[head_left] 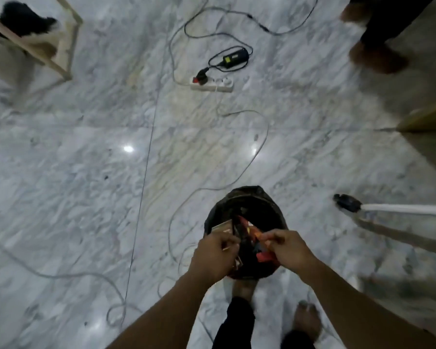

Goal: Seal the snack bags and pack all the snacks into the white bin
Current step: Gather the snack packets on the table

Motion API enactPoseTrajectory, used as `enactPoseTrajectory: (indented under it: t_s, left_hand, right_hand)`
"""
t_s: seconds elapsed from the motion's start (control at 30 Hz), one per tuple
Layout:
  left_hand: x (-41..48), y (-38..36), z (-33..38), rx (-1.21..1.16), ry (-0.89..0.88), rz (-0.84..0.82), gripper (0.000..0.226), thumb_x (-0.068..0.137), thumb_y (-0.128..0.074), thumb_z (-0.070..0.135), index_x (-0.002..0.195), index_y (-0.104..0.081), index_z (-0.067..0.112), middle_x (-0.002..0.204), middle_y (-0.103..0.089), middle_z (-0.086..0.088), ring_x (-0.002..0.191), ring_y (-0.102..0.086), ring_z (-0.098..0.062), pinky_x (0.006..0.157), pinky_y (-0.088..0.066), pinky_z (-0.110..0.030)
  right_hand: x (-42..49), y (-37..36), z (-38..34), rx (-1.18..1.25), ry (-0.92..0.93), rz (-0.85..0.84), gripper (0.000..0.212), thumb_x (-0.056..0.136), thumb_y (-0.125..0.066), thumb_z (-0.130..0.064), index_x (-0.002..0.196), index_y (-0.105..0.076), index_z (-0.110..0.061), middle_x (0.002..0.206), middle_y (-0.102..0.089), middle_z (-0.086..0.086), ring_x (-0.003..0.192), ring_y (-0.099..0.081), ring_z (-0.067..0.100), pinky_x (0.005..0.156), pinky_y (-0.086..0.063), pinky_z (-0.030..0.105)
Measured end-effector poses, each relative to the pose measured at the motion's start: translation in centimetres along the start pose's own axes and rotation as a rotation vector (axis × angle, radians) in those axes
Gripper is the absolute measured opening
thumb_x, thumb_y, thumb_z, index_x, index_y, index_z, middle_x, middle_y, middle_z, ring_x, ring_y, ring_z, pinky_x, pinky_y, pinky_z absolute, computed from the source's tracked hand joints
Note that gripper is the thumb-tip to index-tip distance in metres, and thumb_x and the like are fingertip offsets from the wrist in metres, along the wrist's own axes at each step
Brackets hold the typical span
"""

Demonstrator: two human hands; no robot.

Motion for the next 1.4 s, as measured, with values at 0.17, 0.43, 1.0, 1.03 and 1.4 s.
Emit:
enactPoseTrajectory:
  t_s: [0.17, 0.43, 1.0, 1.03, 1.4]
  left_hand:
    - [7.7, -5.1, -4.5, 0.033, -0.012, -0.091, 0.020, 0.090, -0.063, 0.034, 0.106, -0.075, 0.032, 0.100, -0.072, 0.014, 0.099, -0.066, -0.009, 0.080, -0.047, -0.023]
    - [7.1, -4.1, -3.7, 0.178, -0.040, -0.220, 0.029, 0.091, -0.059, 0.027, 0.117, -0.069, 0.032, 0.114, -0.071, 0.006, 0.104, -0.066, -0.016, 0.090, -0.052, -0.029]
    - [-23.1, 2.0, 32.3, 0.461, -0.704, -0.485, 0.038, 0.093, -0.054, 0.031, 0.129, -0.064, 0.022, 0.128, -0.066, -0.005, 0.111, -0.063, -0.021, 0.097, -0.051, -0.035]
    - [-25.5, 0.5, 34.2, 0.492, -0.768, -0.511, 0.037, 0.093, -0.054, 0.029, 0.127, -0.065, 0.021, 0.129, -0.066, -0.005, 0.110, -0.063, -0.021, 0.096, -0.052, -0.035]
    - [-55.8, -21.8, 42.5, 0.757, -1.341, -0.822, 0.030, 0.090, -0.061, 0.028, 0.118, -0.069, 0.028, 0.117, -0.070, 0.000, 0.100, -0.064, -0.014, 0.073, -0.043, -0.016]
  right_hand:
    - [8.6, -3.0, 4.5, -0.025, -0.013, 0.018, 0.019, 0.089, -0.067, -0.015, 0.105, -0.076, -0.018, 0.107, -0.073, 0.005, 0.104, -0.067, 0.023, 0.099, -0.051, 0.039]
    - [6.0, -2.7, 4.3, 0.002, -0.092, 0.038, 0.016, 0.086, -0.069, -0.021, 0.101, -0.075, -0.024, 0.092, -0.067, -0.007, 0.099, -0.064, 0.018, 0.093, -0.053, 0.032]
    - [-38.9, 19.5, -7.7, 0.191, 0.047, 0.538, 0.023, 0.086, -0.061, -0.013, 0.105, -0.074, -0.017, 0.095, -0.068, -0.001, 0.083, -0.065, 0.017, 0.071, -0.051, 0.024]
    - [-42.0, 20.7, -6.5, 0.201, 0.049, 0.602, 0.023, 0.086, -0.062, -0.012, 0.105, -0.074, -0.017, 0.092, -0.068, -0.004, 0.083, -0.064, 0.016, 0.075, -0.050, 0.026]
    - [-74.7, 23.7, 16.3, 0.405, -0.164, 1.222, 0.021, 0.088, -0.059, -0.013, 0.105, -0.071, -0.019, 0.095, -0.070, 0.008, 0.079, -0.064, 0.017, 0.078, -0.052, 0.029]
Point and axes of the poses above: each hand's wrist, its own x-axis towards the middle knuckle, its own y-axis out of the back of the hand, z = x × y, the point moved 1 cm from there along x, towards the middle knuckle
